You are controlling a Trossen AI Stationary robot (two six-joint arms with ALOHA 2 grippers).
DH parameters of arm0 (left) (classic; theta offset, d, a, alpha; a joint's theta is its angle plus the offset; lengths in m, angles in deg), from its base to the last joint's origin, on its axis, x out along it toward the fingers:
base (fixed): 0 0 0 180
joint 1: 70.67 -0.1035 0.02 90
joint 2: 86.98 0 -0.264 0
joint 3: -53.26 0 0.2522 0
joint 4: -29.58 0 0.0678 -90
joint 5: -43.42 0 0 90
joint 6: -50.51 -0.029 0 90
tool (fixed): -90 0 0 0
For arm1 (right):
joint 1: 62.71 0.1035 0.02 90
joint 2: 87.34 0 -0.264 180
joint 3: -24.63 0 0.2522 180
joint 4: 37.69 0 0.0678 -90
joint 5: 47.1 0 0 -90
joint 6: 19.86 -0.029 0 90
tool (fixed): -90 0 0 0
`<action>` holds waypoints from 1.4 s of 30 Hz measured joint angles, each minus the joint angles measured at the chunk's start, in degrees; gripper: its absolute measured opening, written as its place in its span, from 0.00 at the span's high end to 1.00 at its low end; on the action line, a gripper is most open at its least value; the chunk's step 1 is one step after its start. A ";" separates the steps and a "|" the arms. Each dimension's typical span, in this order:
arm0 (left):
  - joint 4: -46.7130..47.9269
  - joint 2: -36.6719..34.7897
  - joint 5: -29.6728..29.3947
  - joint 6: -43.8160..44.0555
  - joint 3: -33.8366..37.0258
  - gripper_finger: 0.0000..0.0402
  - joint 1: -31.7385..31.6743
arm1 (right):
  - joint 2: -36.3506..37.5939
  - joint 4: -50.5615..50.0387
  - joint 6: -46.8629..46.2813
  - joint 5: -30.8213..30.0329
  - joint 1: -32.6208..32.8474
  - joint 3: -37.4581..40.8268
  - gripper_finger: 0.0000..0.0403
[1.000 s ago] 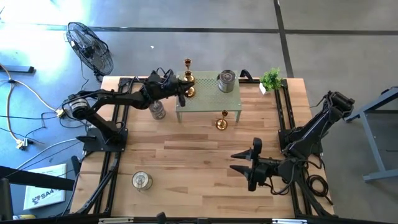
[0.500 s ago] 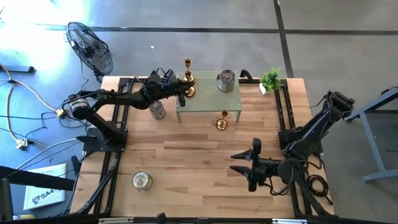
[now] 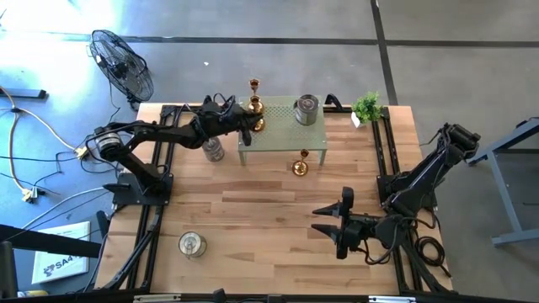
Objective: Pick & Place candle stick holders
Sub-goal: Put the bottom gold candle holder on the shelf aligned with the other gold candle holder, then put the top silver scented candle on the shelf aligned with the other silver scented candle
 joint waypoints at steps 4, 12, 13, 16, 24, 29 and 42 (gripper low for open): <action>-0.07 0.00 -0.05 0.00 -0.01 0.86 0.02 | 0.00 -0.01 0.00 0.02 -0.01 0.00 0.55; -0.31 -0.09 0.44 0.04 -0.06 0.86 0.02 | 0.00 0.00 0.00 -0.01 0.00 0.00 0.55; -0.31 -0.09 0.44 0.04 -0.08 0.86 0.02 | 0.00 0.00 0.00 -0.01 0.00 0.00 0.55; -0.30 -0.11 1.50 0.09 -0.10 0.86 0.02 | 0.00 0.00 0.00 -0.01 0.00 0.00 0.55; -0.42 -0.13 3.06 0.09 -0.12 0.86 0.02 | 0.00 -0.29 0.00 -0.03 0.00 0.00 0.55; -0.44 -0.13 3.01 0.91 -0.14 0.86 0.02 | 0.00 -0.42 -0.10 -0.03 0.00 0.00 0.55; -0.42 -0.17 2.72 1.27 -0.14 0.50 0.04 | 0.00 -2.75 -3.21 0.15 0.00 0.00 0.55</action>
